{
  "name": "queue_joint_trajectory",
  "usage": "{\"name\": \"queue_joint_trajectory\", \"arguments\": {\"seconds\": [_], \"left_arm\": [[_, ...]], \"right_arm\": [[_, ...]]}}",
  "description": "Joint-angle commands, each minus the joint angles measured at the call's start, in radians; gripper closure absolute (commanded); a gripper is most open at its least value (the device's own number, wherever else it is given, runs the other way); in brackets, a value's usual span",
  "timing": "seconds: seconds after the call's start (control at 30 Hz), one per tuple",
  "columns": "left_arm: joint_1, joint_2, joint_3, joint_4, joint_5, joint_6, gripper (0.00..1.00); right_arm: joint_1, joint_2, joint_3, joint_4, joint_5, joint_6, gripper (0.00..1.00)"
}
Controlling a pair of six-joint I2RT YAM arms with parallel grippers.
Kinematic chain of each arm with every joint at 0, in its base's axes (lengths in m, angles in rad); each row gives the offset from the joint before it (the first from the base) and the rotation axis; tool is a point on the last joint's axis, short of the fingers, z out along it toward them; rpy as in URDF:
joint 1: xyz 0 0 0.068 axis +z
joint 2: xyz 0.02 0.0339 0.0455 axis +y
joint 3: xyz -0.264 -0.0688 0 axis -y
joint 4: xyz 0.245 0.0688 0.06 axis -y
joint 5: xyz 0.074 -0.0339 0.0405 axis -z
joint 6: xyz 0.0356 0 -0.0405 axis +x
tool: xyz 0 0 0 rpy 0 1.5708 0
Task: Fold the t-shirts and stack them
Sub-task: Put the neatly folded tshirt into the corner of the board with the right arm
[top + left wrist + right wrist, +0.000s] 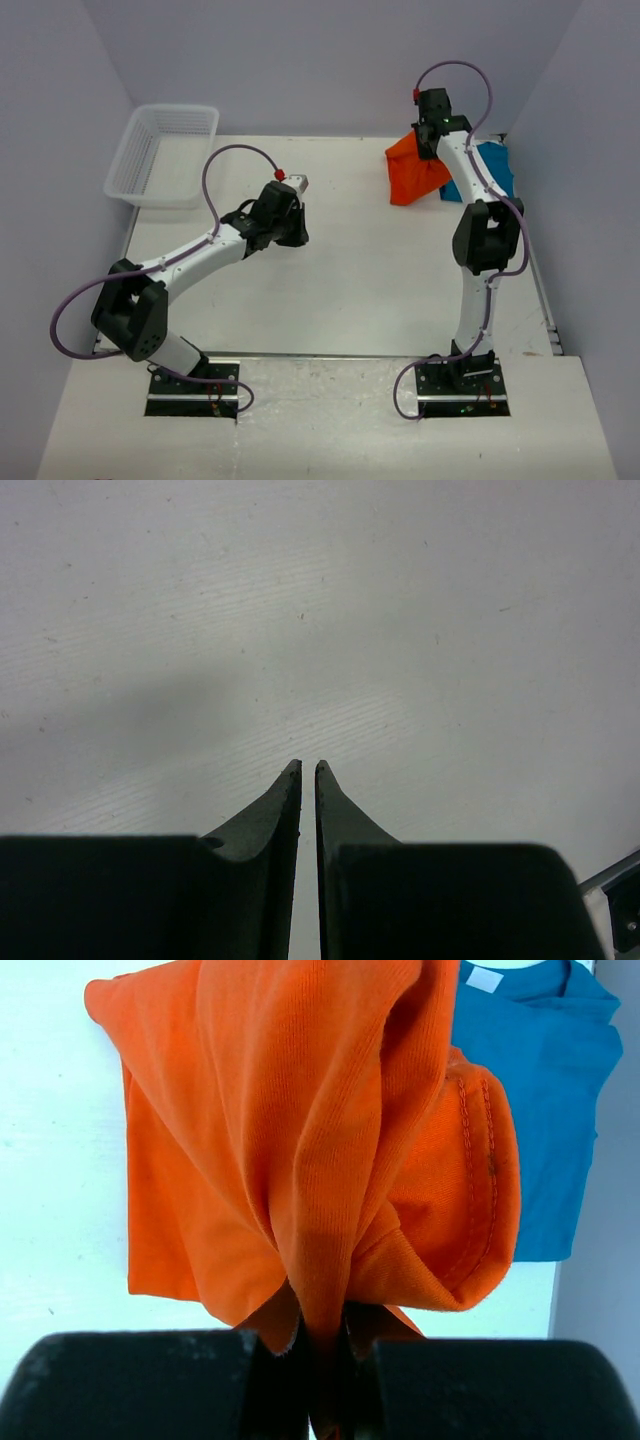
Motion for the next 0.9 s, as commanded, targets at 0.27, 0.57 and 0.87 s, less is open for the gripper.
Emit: {"name": "queue_joint_trajectory", "arguments": {"seconds": [0.27, 0.57, 0.87], "left_arm": [[0.003, 0.01, 0.002, 0.05, 0.005, 0.024, 0.89], [0.006, 0.021, -0.006, 0.05, 0.009, 0.028, 0.89], [0.008, 0.03, -0.015, 0.058, 0.014, 0.03, 0.89]], "right_arm": [[-0.046, -0.098, 0.031, 0.033, 0.092, -0.024, 1.0], [-0.073, -0.093, 0.066, 0.04, 0.115, -0.021, 1.0], [-0.09, -0.122, 0.072, 0.059, 0.135, -0.022, 1.0]]}}
